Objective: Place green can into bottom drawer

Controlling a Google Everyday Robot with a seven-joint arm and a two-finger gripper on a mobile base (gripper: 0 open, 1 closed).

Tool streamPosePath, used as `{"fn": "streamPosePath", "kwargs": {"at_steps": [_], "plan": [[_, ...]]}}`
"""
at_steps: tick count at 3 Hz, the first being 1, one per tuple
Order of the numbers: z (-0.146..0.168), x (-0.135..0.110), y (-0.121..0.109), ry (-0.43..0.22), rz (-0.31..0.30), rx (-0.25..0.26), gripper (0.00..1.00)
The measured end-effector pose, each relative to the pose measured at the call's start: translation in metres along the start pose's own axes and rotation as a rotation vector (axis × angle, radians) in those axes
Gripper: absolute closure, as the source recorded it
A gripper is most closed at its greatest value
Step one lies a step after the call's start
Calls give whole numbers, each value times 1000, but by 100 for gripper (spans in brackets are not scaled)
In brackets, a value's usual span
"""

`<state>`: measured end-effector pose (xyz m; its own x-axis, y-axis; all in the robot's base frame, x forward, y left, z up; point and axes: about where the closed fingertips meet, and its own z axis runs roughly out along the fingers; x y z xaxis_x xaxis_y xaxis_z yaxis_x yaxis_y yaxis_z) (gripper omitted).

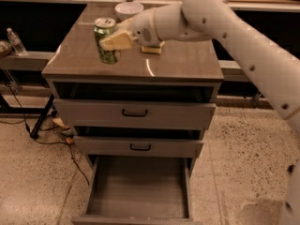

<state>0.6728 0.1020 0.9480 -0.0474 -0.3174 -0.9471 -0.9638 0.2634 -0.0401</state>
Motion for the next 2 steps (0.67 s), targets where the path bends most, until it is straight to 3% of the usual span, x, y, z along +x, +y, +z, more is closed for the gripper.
{"fn": "streamPosePath", "kwargs": {"at_steps": [1,2], "plan": [[-70,54,29,54,3,-29,100],[-68,53,30,53,2,-32,100]]}}
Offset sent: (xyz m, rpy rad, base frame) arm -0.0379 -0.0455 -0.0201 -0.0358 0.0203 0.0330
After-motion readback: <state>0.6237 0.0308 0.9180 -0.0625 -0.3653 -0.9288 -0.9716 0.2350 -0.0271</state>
